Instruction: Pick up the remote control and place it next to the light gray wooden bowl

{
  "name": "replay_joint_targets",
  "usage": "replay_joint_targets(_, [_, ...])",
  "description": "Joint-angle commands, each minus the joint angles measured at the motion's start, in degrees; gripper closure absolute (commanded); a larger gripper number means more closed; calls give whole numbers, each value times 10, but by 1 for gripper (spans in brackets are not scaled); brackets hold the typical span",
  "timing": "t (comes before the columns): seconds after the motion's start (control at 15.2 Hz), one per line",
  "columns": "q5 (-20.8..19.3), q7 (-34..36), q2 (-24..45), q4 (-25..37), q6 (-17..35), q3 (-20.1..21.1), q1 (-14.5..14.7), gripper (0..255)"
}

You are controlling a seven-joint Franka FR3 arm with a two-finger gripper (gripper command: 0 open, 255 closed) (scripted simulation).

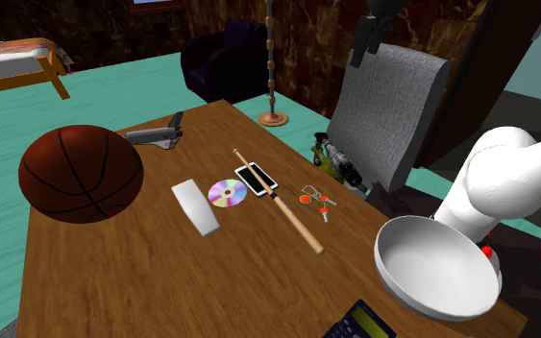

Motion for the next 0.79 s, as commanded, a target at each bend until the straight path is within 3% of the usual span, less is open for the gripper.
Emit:
replay_joint_targets(0.0, [0,0,0,0,0,0,0,0])
replay_joint_targets(0.73, [55,154,126,-5,95,111,17,0])
